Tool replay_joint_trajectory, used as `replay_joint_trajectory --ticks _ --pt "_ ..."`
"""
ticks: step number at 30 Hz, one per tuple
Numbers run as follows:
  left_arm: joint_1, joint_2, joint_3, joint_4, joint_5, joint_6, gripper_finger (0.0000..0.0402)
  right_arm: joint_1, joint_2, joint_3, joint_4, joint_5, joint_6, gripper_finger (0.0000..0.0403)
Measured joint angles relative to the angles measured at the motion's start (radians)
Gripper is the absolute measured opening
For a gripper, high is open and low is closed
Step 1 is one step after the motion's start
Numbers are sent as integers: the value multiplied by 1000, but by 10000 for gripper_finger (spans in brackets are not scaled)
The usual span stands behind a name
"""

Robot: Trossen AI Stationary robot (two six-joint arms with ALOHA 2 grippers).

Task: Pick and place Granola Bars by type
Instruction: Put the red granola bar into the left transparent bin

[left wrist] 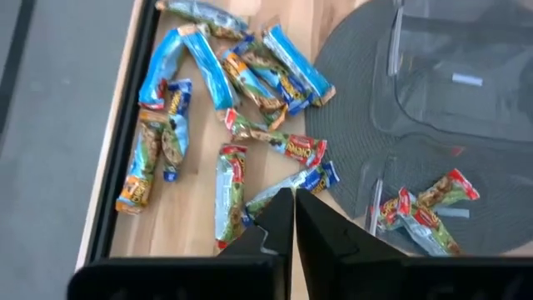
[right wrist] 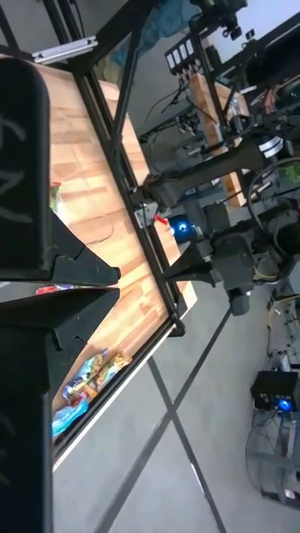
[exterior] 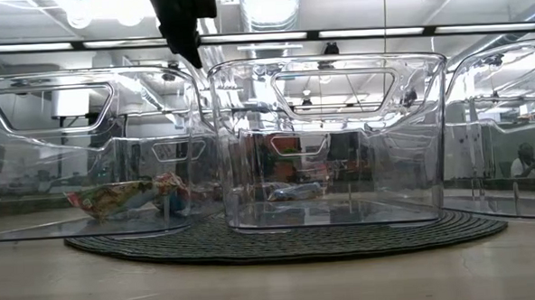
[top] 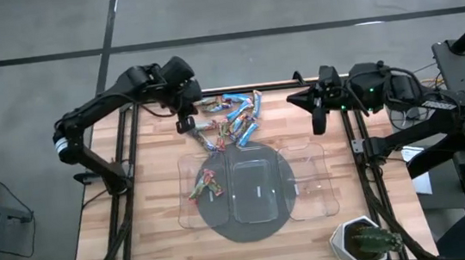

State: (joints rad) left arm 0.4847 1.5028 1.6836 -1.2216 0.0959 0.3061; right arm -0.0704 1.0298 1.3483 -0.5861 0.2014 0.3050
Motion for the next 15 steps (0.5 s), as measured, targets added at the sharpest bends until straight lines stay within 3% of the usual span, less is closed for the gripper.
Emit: replay_joint_trajectory --ticks 6,11,15 --pt "3 -27 -1 51 30 -23 0 0 8 5 0 -1 2 8" --pt "12 -80 -3 185 245 -80 0 -21 23 13 -1 -2 20 8" --pt "12 -137 -3 293 273 -97 0 -60 43 45 -1 -21 27 8"
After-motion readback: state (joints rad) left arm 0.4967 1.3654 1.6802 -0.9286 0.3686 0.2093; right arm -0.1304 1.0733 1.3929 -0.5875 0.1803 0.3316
